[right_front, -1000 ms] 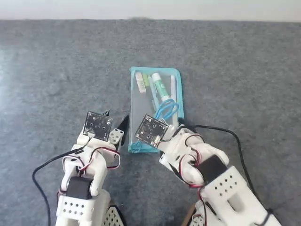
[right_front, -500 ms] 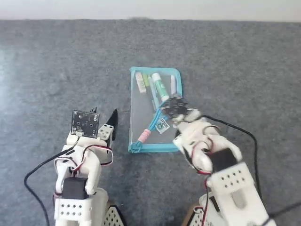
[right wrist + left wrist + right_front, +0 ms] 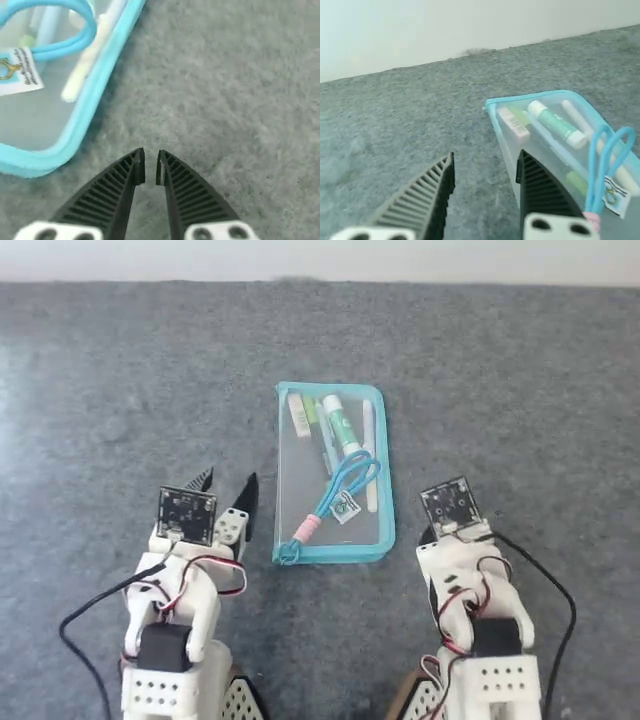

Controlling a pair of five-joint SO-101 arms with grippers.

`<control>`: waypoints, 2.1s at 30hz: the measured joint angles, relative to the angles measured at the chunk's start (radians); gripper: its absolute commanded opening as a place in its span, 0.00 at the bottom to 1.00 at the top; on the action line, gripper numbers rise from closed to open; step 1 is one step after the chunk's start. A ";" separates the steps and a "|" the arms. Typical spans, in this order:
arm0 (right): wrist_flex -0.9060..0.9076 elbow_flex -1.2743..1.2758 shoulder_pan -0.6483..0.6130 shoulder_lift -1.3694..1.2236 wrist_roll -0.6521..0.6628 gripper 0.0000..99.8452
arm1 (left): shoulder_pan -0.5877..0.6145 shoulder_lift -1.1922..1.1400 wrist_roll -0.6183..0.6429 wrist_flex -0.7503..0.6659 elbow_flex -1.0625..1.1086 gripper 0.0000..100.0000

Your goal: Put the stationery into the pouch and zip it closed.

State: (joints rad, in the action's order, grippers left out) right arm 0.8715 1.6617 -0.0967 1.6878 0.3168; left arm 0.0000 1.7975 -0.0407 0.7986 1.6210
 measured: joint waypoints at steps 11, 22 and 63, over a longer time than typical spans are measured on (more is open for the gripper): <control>0.121 0.003 0.026 0.101 -0.002 0.04 | -0.043 0.000 0.000 0.000 0.029 0.19; 0.361 0.003 0.032 0.101 -0.002 0.04 | -0.100 0.002 0.000 0.097 0.071 0.19; 0.377 0.003 0.032 0.101 -0.002 0.04 | -0.106 0.002 0.003 0.448 0.071 0.19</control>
State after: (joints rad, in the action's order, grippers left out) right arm 1.2490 1.6648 -0.0644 1.7891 0.3153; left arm -0.1059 1.7990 -0.0376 1.2467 1.6916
